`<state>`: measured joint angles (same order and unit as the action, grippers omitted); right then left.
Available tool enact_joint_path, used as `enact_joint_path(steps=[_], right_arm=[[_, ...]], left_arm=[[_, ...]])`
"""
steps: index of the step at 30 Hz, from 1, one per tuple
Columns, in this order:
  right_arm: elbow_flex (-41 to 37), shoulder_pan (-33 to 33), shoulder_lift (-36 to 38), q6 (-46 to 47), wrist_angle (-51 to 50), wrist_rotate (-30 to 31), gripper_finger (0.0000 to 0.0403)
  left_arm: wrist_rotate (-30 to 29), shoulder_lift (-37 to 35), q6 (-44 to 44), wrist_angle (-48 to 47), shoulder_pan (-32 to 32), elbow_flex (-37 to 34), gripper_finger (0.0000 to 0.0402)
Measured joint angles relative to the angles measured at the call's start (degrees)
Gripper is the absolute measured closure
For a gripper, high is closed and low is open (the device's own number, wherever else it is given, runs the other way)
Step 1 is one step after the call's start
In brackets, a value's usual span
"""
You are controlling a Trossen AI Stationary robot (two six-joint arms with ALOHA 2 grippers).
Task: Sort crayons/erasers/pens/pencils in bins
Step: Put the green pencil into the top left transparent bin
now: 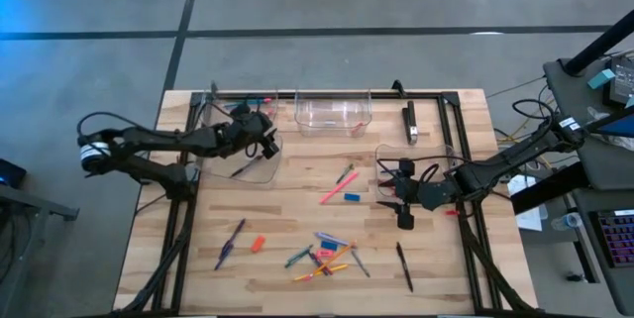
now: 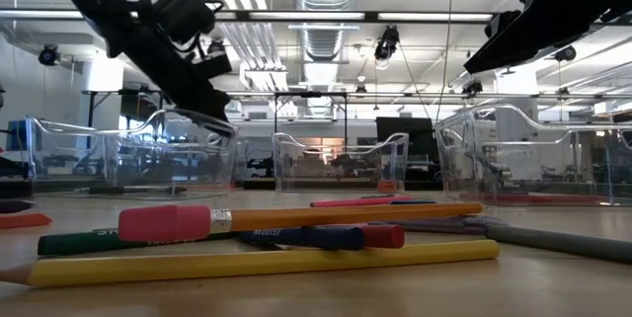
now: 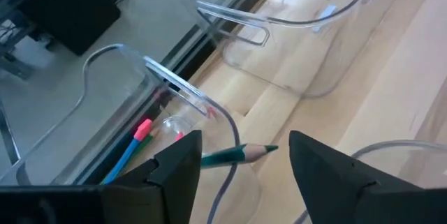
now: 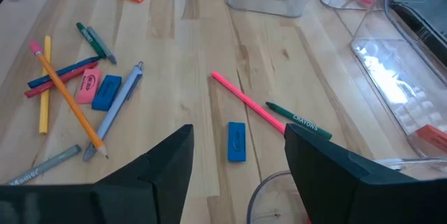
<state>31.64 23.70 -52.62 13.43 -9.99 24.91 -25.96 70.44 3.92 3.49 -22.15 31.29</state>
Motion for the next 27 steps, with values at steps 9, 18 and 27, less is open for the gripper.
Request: enact_joint_path(steps=[9, 18, 27], right_arm=[[0.0, 0.0, 0.0, 0.0, -0.1, 0.0, 0.0188], [0.0, 0.0, 0.0, 0.0, -0.2, 0.0, 0.0188], [0.0, 0.0, 0.0, 0.0, -0.1, 0.0, 0.0188]], left_arm=[[0.2, -1.4, 0.9, 0.2, 0.0, 0.0, 0.0287], [-0.2, -4.8, 1.6, 0.5, 0.0, 0.0, 0.0388], [-4.6, -6.9, 3.4, 0.1, 0.0, 0.0, 0.0392]])
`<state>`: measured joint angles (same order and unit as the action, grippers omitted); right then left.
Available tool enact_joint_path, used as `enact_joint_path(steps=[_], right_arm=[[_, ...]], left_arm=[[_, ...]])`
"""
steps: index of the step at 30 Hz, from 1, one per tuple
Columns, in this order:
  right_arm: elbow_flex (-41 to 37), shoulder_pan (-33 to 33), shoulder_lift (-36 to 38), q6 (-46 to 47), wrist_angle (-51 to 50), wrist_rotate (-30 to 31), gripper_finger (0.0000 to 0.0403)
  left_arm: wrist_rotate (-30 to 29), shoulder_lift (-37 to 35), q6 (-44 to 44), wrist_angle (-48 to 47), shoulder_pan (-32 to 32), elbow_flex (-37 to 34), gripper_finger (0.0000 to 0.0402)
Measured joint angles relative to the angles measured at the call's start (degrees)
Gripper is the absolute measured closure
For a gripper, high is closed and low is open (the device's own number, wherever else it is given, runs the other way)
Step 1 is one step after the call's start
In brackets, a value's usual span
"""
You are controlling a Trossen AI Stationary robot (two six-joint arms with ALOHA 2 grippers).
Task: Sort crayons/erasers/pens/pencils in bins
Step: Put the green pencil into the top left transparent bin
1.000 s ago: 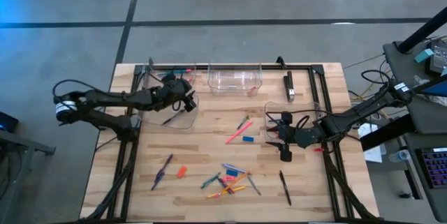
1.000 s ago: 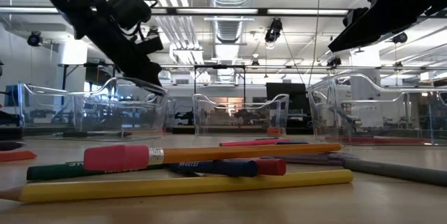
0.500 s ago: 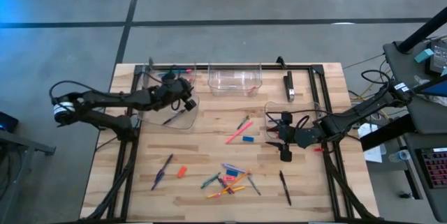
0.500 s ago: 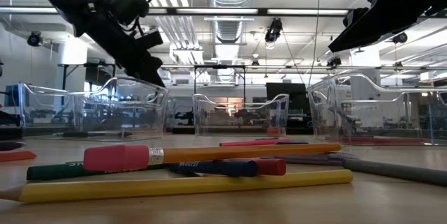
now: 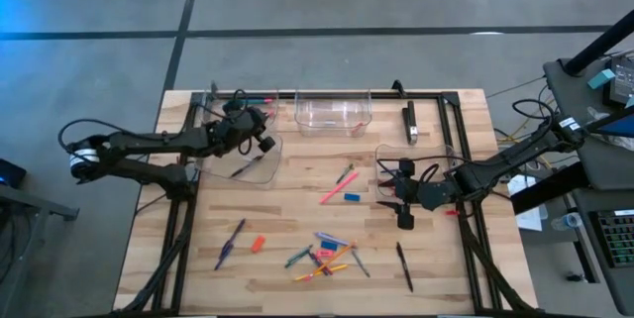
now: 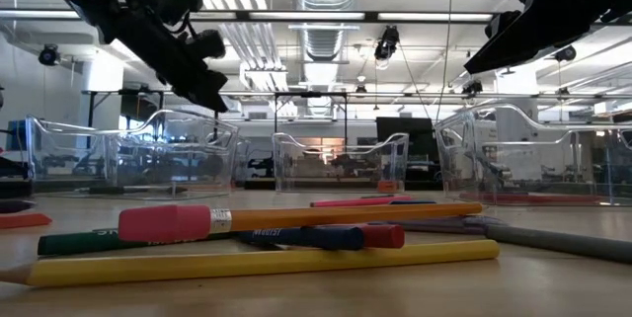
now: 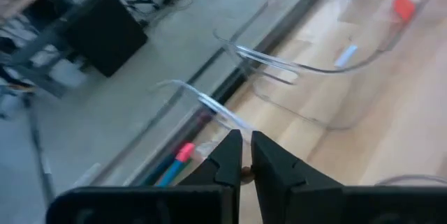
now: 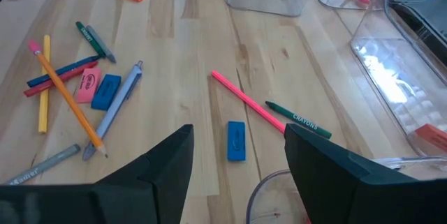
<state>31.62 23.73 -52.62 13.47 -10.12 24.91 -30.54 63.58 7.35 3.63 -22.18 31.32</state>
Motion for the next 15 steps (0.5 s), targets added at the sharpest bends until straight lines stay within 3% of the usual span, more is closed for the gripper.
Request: enact_joint_path(steps=[12, 15], right_arm=[[0.0, 0.0, 0.0, 0.0, 0.0, 0.1, 0.0188], [0.0, 0.0, 0.0, 0.0, 0.0, 0.1, 0.0188]], left_arm=[[-2.7, -5.1, 2.4, 0.8, -3.9, 3.4, 0.0392], [-4.4, -6.3, 3.0, -3.0, -6.5, 3.4, 0.0395]])
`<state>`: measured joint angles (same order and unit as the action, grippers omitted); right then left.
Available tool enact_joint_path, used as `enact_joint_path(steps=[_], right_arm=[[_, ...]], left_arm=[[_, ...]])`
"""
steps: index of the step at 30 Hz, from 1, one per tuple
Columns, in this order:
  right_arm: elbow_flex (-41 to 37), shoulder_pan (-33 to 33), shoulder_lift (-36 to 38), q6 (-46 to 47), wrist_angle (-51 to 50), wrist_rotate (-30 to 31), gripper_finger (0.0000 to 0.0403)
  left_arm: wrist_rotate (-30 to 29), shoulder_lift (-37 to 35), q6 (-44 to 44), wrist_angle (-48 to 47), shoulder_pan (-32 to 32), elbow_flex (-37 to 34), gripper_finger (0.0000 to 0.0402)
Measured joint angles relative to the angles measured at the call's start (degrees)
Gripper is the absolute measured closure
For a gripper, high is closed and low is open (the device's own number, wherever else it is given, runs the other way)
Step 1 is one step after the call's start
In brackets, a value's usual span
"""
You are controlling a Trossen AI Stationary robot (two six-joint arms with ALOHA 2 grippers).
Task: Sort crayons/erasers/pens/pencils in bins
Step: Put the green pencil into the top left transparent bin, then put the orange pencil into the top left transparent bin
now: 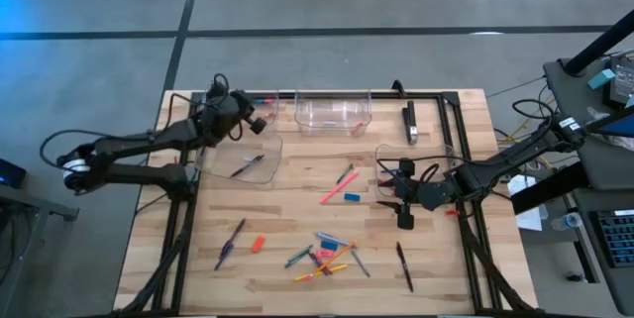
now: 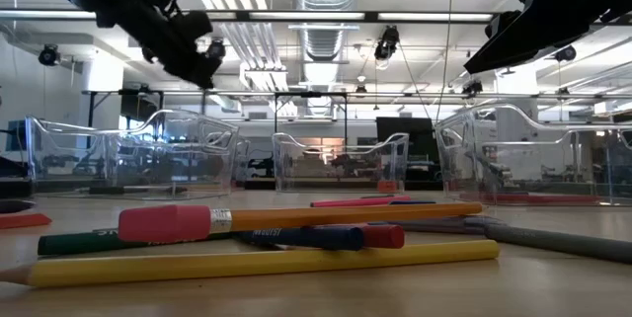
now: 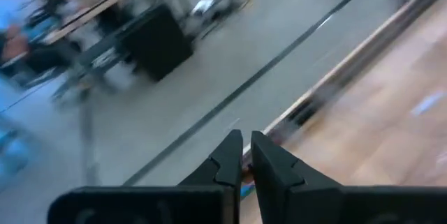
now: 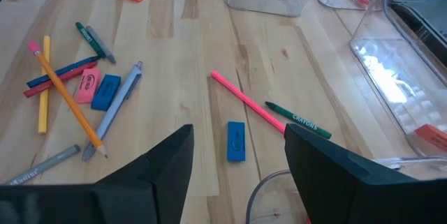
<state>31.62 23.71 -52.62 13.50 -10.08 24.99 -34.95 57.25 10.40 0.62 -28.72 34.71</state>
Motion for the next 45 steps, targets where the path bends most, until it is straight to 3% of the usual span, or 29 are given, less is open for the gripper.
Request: enact_joint_path(steps=[6, 13, 25, 31, 35, 41, 45], right_arm=[[0.0, -0.1, 0.0, -0.1, 0.0, 0.1, 0.0188], [0.0, -0.1, 0.0, -0.1, 0.2, 0.5, 0.0188], [-0.8, -0.1, 0.0, 0.0, 0.1, 0.5, 0.0188], [-1.2, -0.1, 0.0, 0.4, 0.1, 0.5, 0.0188], [-1.4, -0.1, 0.0, 0.8, 0.1, 0.5, 0.0188], [-1.5, -0.1, 0.0, 1.0, 0.1, 0.5, 0.0188], [-1.5, -0.1, 0.0, 1.0, 0.1, 0.5, 0.0188]], left_arm=[[-4.9, 1.3, 0.5, -12.8, -2.5, 1.5, 0.0398], [-5.7, 6.7, 0.5, -13.0, -2.5, 3.9, 0.0385], [-5.2, 10.6, -2.3, -13.1, -2.5, 9.0, 0.019], [0.3, 8.2, -5.7, -13.0, -2.4, 11.9, 0.0155], [8.4, 4.8, -9.0, -10.7, -2.4, 12.0, 0.0153], [26.3, -2.4, -14.4, 1.9, -1.8, 5.2, 0.0153], [33.8, -6.6, -19.9, 14.1, 0.8, -2.5, 0.0153]])
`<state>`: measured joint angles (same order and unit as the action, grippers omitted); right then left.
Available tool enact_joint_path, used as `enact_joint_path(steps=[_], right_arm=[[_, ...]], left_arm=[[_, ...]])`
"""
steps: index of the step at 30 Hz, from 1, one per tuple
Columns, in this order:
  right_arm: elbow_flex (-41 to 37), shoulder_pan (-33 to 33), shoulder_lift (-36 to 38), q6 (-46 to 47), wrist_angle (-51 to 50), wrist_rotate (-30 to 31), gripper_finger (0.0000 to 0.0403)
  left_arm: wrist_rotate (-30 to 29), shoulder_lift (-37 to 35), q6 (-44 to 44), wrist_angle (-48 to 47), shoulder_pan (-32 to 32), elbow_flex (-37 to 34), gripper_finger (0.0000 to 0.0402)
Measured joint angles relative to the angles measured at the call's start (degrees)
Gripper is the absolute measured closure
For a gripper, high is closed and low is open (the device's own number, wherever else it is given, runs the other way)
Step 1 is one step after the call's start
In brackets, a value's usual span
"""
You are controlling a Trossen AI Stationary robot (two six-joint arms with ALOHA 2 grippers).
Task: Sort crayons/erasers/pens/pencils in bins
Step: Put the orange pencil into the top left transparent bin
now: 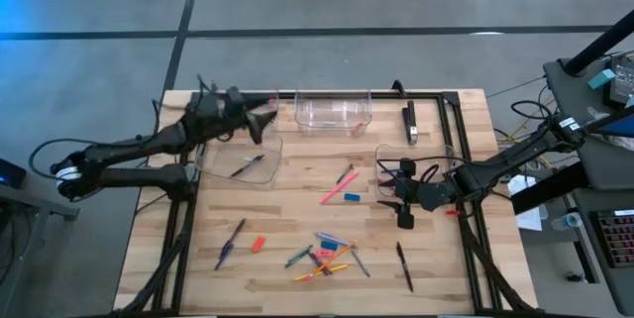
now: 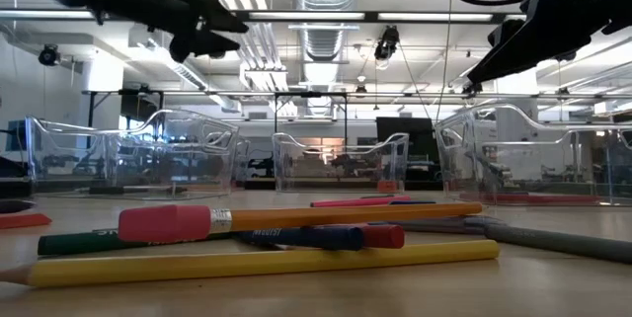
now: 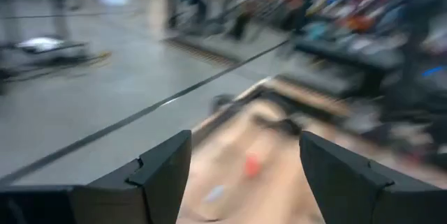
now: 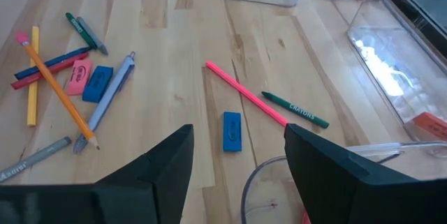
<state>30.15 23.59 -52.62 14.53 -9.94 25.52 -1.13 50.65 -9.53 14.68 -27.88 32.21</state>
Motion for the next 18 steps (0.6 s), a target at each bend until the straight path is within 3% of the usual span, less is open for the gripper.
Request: enact_joint_path(steps=[4, 9, 18], right_arm=[[0.0, 0.0, 0.0, -0.6, 0.0, 0.0, 0.0188], [0.0, 0.0, 0.0, -1.6, 0.0, -0.5, 0.0188], [0.1, -0.9, 0.0, -9.7, 0.0, -1.1, 0.0188]], left_arm=[[0.4, -1.7, -3.0, 14.8, 5.8, -9.4, 0.0153], [-4.3, -0.6, -3.8, 34.2, 11.3, -17.6, 0.0153], [-9.4, 6.4, -3.6, 38.9, 14.7, -19.0, 0.0153]])
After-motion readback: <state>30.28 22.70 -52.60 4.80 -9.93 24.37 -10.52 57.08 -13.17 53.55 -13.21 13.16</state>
